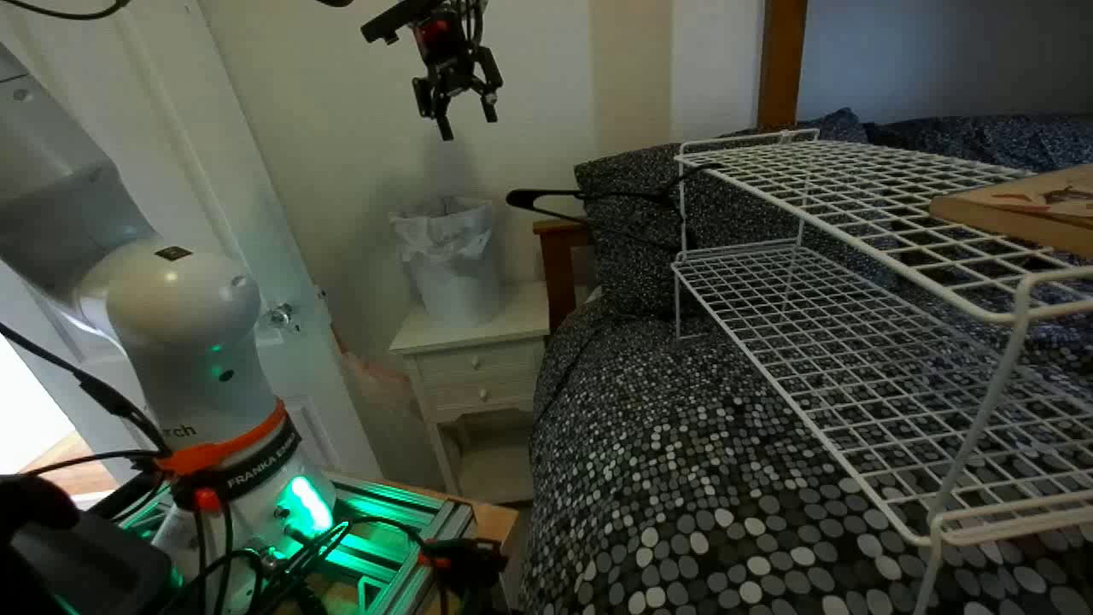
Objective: Remove the hanger from the wire mesh of the top shoe rack shelf and place it in front of the left pillow
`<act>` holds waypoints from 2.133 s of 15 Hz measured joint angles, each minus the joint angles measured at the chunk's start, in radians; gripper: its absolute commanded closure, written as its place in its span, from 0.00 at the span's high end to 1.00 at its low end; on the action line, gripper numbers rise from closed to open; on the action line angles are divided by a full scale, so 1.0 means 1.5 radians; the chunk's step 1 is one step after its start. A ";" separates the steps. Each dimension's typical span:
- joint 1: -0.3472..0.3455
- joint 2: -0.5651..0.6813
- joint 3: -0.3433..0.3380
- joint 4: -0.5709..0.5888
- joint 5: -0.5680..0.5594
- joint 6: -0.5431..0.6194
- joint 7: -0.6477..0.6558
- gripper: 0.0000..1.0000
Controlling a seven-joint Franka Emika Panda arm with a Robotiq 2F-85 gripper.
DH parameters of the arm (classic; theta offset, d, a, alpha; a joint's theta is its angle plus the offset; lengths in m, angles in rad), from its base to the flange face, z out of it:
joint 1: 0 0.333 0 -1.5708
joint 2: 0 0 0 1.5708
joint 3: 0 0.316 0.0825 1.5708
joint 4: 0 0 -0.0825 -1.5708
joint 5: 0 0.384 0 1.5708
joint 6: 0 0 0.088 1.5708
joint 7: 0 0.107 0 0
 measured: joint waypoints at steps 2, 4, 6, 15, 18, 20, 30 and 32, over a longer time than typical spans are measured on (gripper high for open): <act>0.000 0.000 0.000 0.000 0.000 0.000 0.000 1.00; 0.000 0.000 0.000 0.000 0.000 0.000 0.000 1.00; 0.001 0.000 -0.001 0.000 0.002 0.002 0.005 1.00; -0.068 -0.003 -0.126 0.002 0.078 0.033 0.092 1.00; -0.105 -0.011 -0.164 -0.002 0.096 0.046 0.117 1.00; -0.125 -0.011 -0.188 -0.011 0.116 0.079 0.137 1.00; -0.155 0.018 -0.212 -0.022 0.144 0.167 0.172 1.00; -0.155 0.026 -0.211 -0.020 0.144 0.172 0.175 1.00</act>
